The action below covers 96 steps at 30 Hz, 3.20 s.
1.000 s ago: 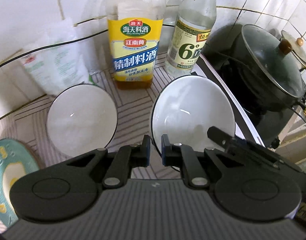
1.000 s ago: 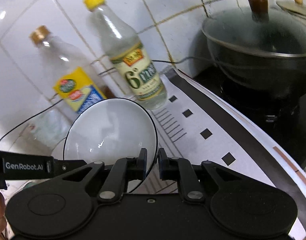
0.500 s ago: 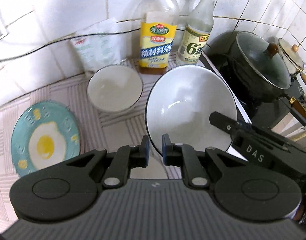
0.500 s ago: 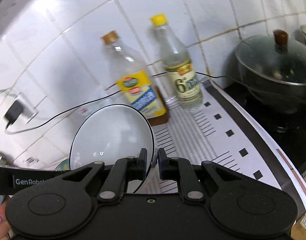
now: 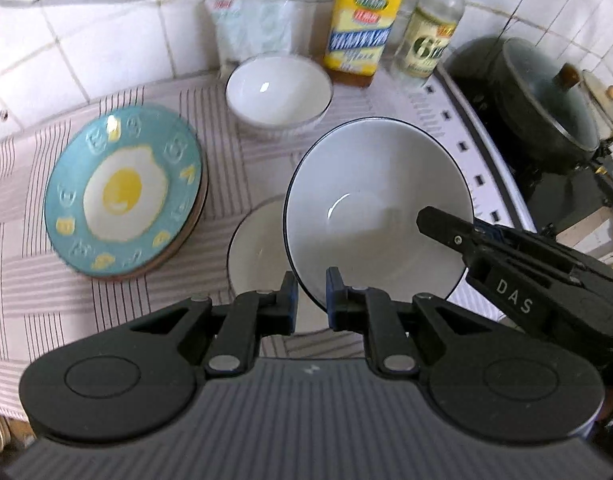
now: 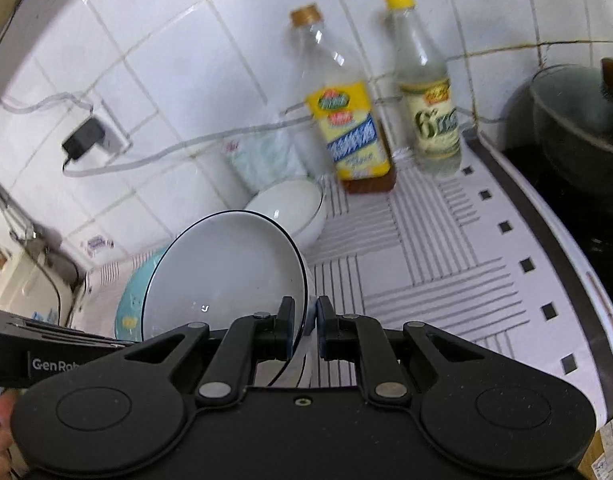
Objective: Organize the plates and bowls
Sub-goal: 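Lift the bowl with both grippers, lower it into the first bowl, open, then move both grippers to the white bowl by the salt bag and close on it, then carry the bowl with both grippers onto the two stacked bowls and open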
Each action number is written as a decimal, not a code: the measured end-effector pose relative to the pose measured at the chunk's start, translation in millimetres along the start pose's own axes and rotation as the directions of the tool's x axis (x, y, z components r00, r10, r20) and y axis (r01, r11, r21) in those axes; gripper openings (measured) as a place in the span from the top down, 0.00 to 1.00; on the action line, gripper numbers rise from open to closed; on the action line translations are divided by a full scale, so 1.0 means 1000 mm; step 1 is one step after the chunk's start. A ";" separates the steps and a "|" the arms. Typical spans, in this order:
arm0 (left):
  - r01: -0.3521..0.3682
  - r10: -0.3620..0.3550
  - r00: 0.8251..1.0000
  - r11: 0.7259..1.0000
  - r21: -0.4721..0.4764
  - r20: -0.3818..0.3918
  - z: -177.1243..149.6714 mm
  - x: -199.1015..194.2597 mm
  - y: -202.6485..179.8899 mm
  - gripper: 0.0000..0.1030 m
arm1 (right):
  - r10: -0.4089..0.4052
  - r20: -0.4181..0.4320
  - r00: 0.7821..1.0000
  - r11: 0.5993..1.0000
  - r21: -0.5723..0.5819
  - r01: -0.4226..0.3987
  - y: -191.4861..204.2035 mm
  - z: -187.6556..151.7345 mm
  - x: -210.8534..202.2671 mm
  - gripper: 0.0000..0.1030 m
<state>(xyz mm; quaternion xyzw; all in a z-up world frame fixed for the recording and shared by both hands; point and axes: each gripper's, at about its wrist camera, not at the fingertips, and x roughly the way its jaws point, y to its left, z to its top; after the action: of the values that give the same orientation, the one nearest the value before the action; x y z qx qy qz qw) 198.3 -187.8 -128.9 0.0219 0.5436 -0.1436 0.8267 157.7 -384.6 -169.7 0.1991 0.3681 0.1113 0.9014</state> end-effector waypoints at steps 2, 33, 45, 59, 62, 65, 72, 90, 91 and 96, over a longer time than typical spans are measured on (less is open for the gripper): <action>-0.009 0.008 1.000 1.000 -0.016 -0.019 -0.004 0.007 0.005 0.88 | 0.008 -0.019 1.000 1.000 -0.007 -0.009 0.001 -0.006 0.007 0.85; 0.033 -0.062 0.963 0.993 -0.116 -0.263 0.006 0.060 0.046 0.78 | -0.109 -0.092 0.990 0.908 -0.415 0.061 0.048 -0.020 0.059 0.77; 0.159 -0.165 0.984 0.983 -0.086 -0.063 0.053 0.014 0.060 0.70 | 0.068 -0.044 0.997 0.980 -0.183 -0.075 0.022 0.026 0.040 0.53; 0.065 -0.067 0.995 0.997 0.033 0.074 0.123 0.085 0.075 0.69 | 0.081 -0.076 0.994 0.990 0.123 -0.071 -0.007 0.060 0.123 0.53; 0.031 -0.038 0.995 0.997 0.077 0.088 0.134 0.102 0.071 0.69 | 0.063 -0.072 0.995 0.985 0.167 -0.050 -0.010 0.068 0.142 0.53; -0.020 0.003 0.994 0.988 0.154 0.112 0.136 0.113 0.062 0.69 | 0.043 -0.067 0.997 0.978 0.207 -0.028 -0.014 0.070 0.160 0.53; -0.022 0.003 0.995 0.980 0.197 0.095 0.148 0.134 0.063 0.62 | -0.005 -0.088 0.996 0.966 0.258 0.027 -0.019 0.059 0.175 0.54; 0.037 -0.056 0.994 0.981 0.192 0.097 0.143 0.136 0.067 0.83 | -0.043 -0.102 0.994 0.965 0.253 0.068 -0.024 0.054 0.182 0.84; 0.038 -0.055 0.994 0.982 0.186 0.090 0.143 0.135 0.067 0.83 | -0.043 -0.109 0.993 0.965 0.253 0.070 -0.025 0.054 0.182 0.85; 0.026 -0.042 0.996 0.983 0.180 0.085 0.137 0.126 0.062 0.84 | -0.036 -0.111 0.993 0.969 0.239 0.062 -0.023 0.053 0.169 0.85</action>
<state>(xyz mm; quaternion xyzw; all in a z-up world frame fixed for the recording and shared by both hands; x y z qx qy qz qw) 383.3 -182.0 -193.9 0.0804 0.4917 -0.2068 0.8420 315.5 -361.5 -250.2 0.2923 0.4311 0.0535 0.8520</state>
